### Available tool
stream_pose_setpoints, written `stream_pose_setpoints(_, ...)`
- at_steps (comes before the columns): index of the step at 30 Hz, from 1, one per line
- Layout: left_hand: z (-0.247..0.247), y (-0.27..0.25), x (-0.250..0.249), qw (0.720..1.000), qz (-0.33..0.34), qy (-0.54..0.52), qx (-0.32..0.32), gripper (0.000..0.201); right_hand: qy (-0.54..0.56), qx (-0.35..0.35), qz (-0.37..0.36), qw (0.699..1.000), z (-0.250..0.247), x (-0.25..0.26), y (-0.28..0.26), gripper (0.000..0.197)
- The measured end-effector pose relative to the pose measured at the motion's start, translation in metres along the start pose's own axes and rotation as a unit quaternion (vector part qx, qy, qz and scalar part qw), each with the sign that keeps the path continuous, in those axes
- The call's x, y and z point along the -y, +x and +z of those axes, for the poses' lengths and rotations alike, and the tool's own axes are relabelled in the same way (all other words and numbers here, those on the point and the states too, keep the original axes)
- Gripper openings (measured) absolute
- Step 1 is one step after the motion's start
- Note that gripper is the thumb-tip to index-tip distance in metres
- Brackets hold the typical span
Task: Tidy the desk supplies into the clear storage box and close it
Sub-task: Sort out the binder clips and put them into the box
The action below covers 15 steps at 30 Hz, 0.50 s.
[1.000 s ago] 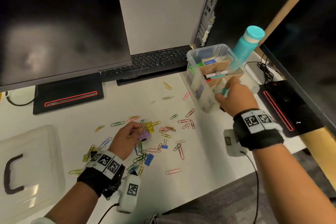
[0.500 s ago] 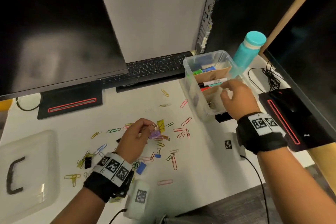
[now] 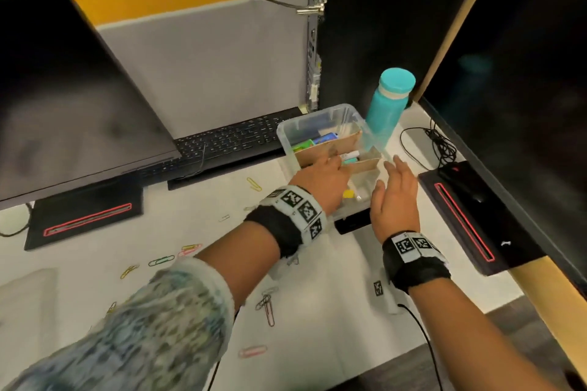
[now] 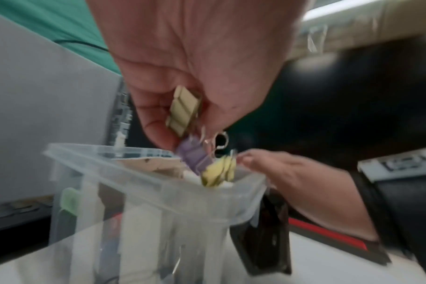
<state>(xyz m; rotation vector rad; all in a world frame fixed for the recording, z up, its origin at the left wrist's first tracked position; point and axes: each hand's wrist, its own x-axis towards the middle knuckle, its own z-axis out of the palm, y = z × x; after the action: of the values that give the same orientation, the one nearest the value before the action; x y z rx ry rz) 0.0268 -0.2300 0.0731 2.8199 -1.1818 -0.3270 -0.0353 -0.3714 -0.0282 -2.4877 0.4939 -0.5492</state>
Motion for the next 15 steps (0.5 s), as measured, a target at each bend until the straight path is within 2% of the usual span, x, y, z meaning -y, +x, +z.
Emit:
stream_pose_setpoints(3, 0.011, 0.011, -0.006, 0.996, -0.003, 0.052, 0.075, 0.038, 0.013, 0.005, 0.004, 1.0, 0.001, -0.001, 0.001, 0.05)
stream_pose_setpoints(5, 0.015, 0.011, -0.004, 0.997, 0.0, 0.024, 0.08, 0.035, 0.014, 0.002, 0.0, 1.0, 0.002, -0.001, 0.0, 0.05)
stream_pose_setpoints(8, 0.01, -0.003, 0.009, 0.996, -0.01, -0.082, 0.018, 0.028, 0.011, -0.001, -0.01, 1.0, 0.0, -0.001, 0.0, 0.045)
stream_pose_setpoints(10, 0.007, -0.021, 0.025, 0.989, -0.018, -0.137, -0.05, 0.025, 0.013, 0.0, -0.007, 1.0, 0.0, -0.002, 0.0, 0.044)
stream_pose_setpoints(13, 0.014, -0.064, 0.057, 0.966, -0.058, -0.222, -0.119, 0.022, 0.011, -0.008, 0.018, 1.0, -0.002, 0.004, -0.004, 0.047)
stream_pose_setpoints(15, 0.029, -0.1, 0.079, 0.943, -0.107, -0.284, -0.139, 0.02, -0.006, -0.019, 0.017, 1.0, -0.006, 0.018, -0.012, 0.049)
